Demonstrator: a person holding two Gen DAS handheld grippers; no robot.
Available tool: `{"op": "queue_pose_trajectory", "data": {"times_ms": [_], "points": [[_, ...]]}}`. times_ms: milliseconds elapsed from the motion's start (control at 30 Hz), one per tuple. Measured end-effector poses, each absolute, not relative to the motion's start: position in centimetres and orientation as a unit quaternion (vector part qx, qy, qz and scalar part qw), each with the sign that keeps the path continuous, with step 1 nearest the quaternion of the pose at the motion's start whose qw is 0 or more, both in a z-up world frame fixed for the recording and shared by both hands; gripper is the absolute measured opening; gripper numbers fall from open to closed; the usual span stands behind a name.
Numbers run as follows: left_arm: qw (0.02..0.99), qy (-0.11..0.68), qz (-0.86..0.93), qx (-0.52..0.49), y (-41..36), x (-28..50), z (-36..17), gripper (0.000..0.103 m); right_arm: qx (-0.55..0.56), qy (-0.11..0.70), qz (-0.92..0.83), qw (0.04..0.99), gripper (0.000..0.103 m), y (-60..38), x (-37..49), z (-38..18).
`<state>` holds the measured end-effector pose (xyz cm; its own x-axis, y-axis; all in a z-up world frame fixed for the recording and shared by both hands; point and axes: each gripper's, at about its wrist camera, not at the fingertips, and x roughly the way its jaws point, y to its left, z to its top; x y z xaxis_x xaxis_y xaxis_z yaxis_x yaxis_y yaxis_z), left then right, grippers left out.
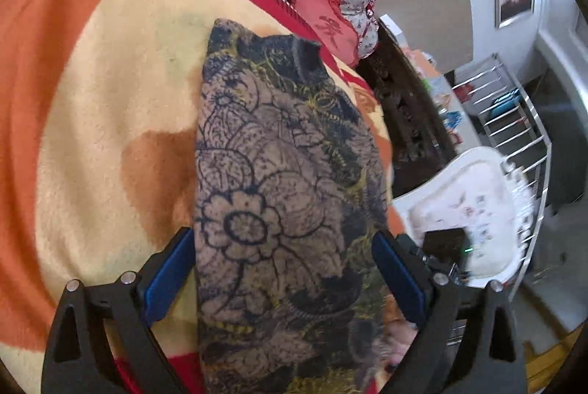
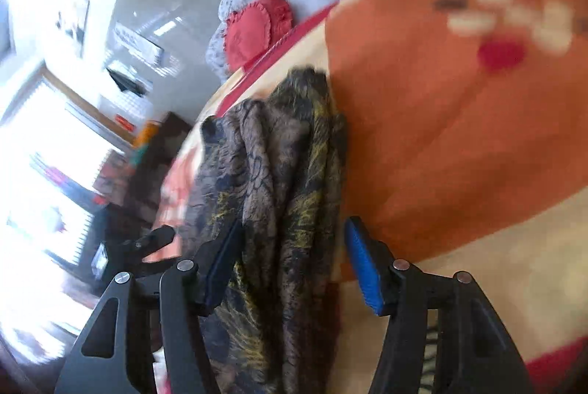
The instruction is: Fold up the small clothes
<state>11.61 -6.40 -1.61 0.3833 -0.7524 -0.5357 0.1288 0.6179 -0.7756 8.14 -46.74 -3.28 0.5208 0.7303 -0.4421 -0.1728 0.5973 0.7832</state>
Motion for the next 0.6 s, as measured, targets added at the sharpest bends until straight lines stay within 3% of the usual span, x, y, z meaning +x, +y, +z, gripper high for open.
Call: {"op": "queue_pose_trajectory", "data": {"times_ms": [167,200,233,267,300,333,500,600], "points": [[0.742,0.48,-0.31,-0.352,-6.1,12.9,-1.3,0.095,0.431,0.397,0.374,0.719,0.068,-47.6,8.4,-5.2],[0.75,0.478,-0.304,-0.342,-6.3,13.0,-1.2,0.09,0.415,0.396,0.38,0.726,0.068,-47.4,8.2,-5.1],[0.765,0.474,-0.289,-0.327,-6.5,13.0,-1.0,0.076,0.39,0.402,0.377,0.738,0.065,-47.0,8.0,-5.0],[0.781,0.474,-0.266,-0.307,-6.8,13.0,-1.0,0.066,0.362,0.413,0.361,0.753,0.05,-46.4,8.1,-5.0],[0.792,0.476,-0.249,-0.289,-7.1,12.9,-1.1,0.055,0.337,0.417,0.338,0.774,0.042,-46.0,8.2,-4.8],[0.801,0.475,-0.236,-0.277,-7.4,12.8,-1.3,0.047,0.329,0.416,0.331,0.78,0.042,-45.7,8.1,-4.5],[0.835,0.457,-0.2,-0.234,-8.8,11.4,-0.3,0.029,0.251,0.423,0.301,0.817,0.039,-43.4,7.5,-2.8],[0.852,0.439,-0.189,-0.213,-9.1,10.1,1.3,0.024,0.232,0.441,0.273,0.823,0.029,-42.4,7.6,-1.8]]}}
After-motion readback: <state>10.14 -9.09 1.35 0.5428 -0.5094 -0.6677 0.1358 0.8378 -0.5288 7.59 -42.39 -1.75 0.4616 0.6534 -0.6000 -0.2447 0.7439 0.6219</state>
